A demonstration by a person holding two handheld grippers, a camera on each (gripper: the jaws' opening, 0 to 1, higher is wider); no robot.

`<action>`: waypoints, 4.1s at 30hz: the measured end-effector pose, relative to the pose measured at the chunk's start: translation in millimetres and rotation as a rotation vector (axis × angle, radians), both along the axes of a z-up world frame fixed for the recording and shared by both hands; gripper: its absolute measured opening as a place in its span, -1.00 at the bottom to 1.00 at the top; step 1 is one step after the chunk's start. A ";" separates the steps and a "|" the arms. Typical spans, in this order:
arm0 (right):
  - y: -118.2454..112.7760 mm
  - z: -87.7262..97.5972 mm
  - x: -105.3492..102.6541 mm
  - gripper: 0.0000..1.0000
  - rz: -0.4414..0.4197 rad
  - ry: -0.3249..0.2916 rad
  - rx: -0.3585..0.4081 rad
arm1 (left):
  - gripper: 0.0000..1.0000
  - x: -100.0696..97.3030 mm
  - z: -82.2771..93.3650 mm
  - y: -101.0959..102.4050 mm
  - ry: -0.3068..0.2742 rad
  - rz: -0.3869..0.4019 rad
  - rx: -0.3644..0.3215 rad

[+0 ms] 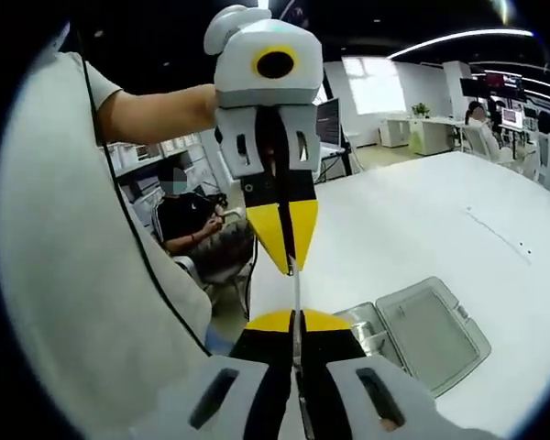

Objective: Insert the divider into the dual guide fixture by aligning both edges with the guide slots and pushing it downward to the bottom, including one-sided entry, uneven engagement, binding, and posture correction.

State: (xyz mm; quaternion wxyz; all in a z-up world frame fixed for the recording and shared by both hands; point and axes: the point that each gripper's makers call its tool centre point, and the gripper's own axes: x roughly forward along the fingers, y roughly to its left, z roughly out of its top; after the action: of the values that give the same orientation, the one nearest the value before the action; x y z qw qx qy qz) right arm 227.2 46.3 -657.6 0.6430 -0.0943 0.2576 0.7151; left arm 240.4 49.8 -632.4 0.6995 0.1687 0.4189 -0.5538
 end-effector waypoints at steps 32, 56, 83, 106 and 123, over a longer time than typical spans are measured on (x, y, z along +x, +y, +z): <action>-4.8 -10.1 11.3 -0.78 -0.077 0.024 -0.033 | -1.00 0.3 -14.4 4.0 -0.044 -0.122 0.136; -17.4 -14.0 12.2 -0.48 -0.135 -0.004 -0.051 | -1.00 6.5 -54.7 16.9 -0.062 -0.160 0.344; -22.9 -20.2 7.5 -0.27 -0.120 -0.013 -0.094 | -1.00 8.1 -81.4 17.8 -0.074 -0.155 0.382; -30.2 -22.0 7.1 -0.28 -0.125 0.006 -0.093 | -1.00 9.9 -95.0 20.9 -0.081 -0.169 0.429; -32.1 -22.4 7.3 -0.28 -0.131 0.013 -0.096 | -1.00 9.9 -93.0 19.4 -0.090 -0.176 0.424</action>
State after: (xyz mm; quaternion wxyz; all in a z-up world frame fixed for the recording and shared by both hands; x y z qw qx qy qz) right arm 234.5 14.2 -680.0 0.6813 -0.1033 0.3011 0.6592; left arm 250.3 69.3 -725.4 0.6155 0.3725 0.4778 -0.5041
